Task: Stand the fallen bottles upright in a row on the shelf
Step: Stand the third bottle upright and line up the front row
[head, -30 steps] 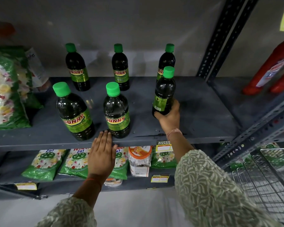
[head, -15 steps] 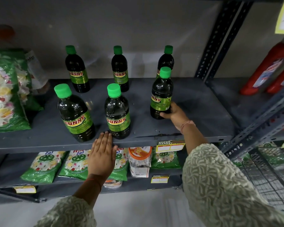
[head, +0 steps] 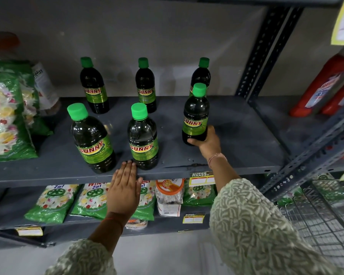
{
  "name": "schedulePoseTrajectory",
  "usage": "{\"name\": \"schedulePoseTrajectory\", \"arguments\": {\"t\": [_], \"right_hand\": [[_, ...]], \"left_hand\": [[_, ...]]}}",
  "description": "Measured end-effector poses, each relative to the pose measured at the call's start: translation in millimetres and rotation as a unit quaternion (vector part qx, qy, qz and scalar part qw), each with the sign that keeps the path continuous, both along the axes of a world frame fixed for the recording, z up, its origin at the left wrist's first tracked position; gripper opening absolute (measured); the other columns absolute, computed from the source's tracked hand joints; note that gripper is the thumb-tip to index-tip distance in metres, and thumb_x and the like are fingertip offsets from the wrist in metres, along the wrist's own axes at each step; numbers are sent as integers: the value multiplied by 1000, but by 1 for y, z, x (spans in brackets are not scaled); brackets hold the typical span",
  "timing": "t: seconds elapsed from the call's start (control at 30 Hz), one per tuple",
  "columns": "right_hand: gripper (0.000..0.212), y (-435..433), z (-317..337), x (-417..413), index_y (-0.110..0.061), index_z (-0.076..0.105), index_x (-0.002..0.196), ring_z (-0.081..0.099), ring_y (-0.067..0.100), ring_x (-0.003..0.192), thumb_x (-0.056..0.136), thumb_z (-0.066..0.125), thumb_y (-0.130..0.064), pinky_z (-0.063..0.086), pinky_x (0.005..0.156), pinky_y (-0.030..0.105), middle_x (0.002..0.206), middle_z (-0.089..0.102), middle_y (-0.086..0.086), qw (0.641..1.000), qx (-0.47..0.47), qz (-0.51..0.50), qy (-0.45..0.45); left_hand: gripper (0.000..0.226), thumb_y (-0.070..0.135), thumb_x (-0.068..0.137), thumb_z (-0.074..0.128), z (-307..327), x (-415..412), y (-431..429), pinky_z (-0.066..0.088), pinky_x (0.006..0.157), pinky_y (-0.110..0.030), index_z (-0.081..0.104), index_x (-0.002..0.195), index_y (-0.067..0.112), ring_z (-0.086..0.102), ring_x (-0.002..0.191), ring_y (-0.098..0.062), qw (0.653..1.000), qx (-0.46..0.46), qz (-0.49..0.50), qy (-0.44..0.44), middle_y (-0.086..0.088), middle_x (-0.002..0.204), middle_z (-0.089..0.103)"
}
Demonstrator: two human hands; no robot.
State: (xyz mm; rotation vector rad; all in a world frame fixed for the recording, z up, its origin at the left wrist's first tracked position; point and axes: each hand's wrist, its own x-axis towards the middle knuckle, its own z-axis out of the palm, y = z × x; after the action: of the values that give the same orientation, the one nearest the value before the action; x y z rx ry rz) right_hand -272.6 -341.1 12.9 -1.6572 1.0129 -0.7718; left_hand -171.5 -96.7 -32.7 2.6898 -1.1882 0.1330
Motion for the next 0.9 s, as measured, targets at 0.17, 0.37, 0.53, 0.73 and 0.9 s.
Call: {"name": "schedulePoseTrajectory", "arguments": {"t": [0.17,0.37,0.53,0.73,0.9], "right_hand": [[57,-14,2,-4,-4,43,123,49,30,121,74,71,-3,37,95,33,129,55,17,994,5,87,61],[79,-16,-2,-3,-6,33,131,45,32,127,66,78,-7,36,108,47,133,50,17,992,12,110,65],[136,-3,-2,4,-20,-4,145,26,24,140,46,90,-15,26,115,44,154,21,10,997,26,74,16],[81,16,1,5,-6,38,130,51,29,120,61,82,-7,42,98,34,129,55,16,999,-10,-6,30],[64,48,-1,-28,-7,41,121,50,18,106,68,78,-10,38,89,27,123,56,13,998,-27,36,53]], "left_hand": [[69,41,96,4,2,-1,0,34,103,-43,50,124,-2,54,120,-32,1000,0,1,0,-20,128,58],[69,42,96,4,1,1,0,31,102,-48,49,125,-3,53,121,-33,1000,3,-7,5,-21,129,57],[69,42,96,5,0,1,1,29,103,-48,48,126,-3,51,123,-34,1000,2,-11,11,-22,130,56],[71,43,95,3,-2,3,1,26,106,-46,44,129,-2,48,126,-33,1000,1,-23,12,-21,134,52],[71,42,95,3,2,2,2,28,105,-46,46,128,-4,49,125,-35,999,-4,-32,13,-23,132,54]]}}
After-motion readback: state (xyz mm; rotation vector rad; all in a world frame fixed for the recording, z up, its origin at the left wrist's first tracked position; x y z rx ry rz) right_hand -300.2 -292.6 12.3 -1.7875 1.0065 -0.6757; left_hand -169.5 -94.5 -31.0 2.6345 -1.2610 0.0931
